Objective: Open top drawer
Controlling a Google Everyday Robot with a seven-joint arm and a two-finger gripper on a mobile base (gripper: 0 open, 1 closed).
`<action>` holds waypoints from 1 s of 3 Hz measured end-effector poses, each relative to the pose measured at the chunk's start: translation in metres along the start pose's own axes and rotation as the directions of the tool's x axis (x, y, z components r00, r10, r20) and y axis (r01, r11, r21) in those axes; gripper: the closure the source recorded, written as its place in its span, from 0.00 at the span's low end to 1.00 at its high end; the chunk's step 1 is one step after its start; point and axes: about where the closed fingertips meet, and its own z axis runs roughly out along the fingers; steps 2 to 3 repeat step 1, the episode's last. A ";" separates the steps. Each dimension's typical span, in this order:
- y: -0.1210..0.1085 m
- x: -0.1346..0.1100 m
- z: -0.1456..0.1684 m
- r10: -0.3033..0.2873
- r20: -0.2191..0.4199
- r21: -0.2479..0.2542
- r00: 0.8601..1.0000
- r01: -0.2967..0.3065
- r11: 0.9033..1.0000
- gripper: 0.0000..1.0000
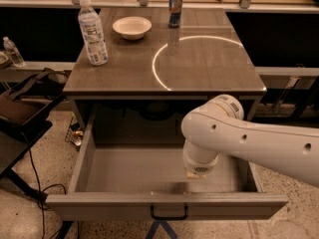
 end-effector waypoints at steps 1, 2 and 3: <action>0.000 0.000 0.000 0.000 0.000 0.000 1.000 0.000 1.000 1.00; 0.000 0.000 0.000 0.000 0.000 0.000 1.000 0.000 1.000 1.00; 0.000 0.000 0.000 0.000 0.000 0.000 1.000 0.000 1.000 1.00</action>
Offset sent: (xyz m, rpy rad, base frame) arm 0.0000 0.0000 0.0000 0.0000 0.0000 0.0000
